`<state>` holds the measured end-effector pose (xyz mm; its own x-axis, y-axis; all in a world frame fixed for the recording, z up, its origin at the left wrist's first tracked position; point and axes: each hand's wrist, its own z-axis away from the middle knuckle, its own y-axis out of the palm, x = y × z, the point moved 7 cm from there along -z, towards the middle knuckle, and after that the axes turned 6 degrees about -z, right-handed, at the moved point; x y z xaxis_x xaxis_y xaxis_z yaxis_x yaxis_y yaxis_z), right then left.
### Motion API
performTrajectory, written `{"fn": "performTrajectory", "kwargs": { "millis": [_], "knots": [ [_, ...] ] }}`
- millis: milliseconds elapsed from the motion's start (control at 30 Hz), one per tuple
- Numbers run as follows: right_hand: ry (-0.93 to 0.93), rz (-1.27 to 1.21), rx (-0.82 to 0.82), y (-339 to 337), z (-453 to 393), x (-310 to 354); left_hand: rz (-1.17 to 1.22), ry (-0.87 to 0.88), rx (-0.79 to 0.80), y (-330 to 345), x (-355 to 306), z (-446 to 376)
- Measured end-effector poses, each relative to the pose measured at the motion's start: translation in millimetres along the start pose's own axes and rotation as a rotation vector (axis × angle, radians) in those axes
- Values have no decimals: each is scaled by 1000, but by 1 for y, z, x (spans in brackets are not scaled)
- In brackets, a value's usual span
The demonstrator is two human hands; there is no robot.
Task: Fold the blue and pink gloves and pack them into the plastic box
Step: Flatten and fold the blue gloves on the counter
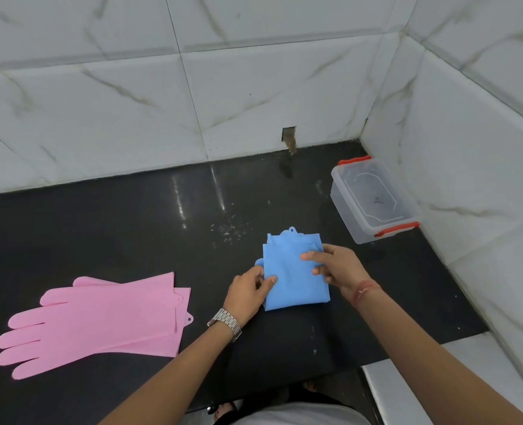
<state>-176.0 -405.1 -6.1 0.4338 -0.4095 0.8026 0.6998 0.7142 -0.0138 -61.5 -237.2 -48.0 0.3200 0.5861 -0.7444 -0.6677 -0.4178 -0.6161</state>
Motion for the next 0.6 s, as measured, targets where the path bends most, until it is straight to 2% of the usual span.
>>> {"fn": "performTrajectory", "kwargs": {
  "millis": [233,367,600],
  "knots": [
    [-238,345,-163,0,-36,16,-112,-53,-211,-8,-4,-3],
    [-342,509,-206,3,-45,18,-102,-133,-206,-7,-2,-8],
    [-335,612,-314,1,-46,5,-144,-195,-201,-13,-5,-13]
  ]
}}
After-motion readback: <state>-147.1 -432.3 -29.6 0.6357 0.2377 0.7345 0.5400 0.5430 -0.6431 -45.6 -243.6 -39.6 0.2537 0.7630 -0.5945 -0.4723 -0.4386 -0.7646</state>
